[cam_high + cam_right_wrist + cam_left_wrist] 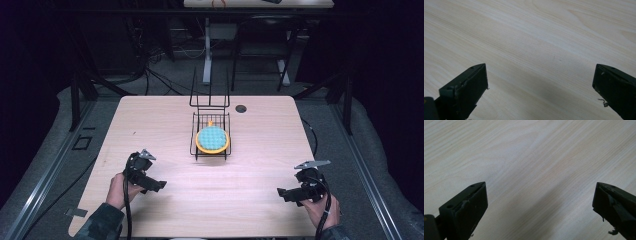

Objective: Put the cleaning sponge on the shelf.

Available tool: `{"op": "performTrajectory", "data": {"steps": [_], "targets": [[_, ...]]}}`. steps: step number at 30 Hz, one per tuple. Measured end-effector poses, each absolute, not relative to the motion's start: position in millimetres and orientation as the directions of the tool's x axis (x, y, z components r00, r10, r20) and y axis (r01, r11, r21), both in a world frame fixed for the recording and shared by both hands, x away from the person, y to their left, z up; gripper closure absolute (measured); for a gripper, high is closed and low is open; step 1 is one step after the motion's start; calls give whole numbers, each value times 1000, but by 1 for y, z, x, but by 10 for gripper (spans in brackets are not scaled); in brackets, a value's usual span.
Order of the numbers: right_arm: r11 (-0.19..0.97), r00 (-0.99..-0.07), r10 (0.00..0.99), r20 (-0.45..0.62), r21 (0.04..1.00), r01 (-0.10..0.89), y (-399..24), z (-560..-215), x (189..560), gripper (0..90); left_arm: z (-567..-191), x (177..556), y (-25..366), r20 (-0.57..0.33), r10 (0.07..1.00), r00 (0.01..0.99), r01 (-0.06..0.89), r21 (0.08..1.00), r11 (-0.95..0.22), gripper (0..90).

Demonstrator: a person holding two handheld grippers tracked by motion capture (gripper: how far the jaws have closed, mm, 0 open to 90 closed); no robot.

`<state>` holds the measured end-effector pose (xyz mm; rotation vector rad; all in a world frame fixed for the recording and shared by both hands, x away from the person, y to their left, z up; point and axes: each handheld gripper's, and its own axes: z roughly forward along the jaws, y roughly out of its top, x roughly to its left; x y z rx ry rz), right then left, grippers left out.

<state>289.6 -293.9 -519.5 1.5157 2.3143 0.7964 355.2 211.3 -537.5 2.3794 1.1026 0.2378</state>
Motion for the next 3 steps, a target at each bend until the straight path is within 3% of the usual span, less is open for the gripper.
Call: {"op": "performTrajectory", "data": {"steps": [3], "targets": [[305, -416, 907, 70, 573, 761, -294, -520, 290, 2, -537, 356, 211, -51, 752, 658, 665, 508, -547, 1]]}}
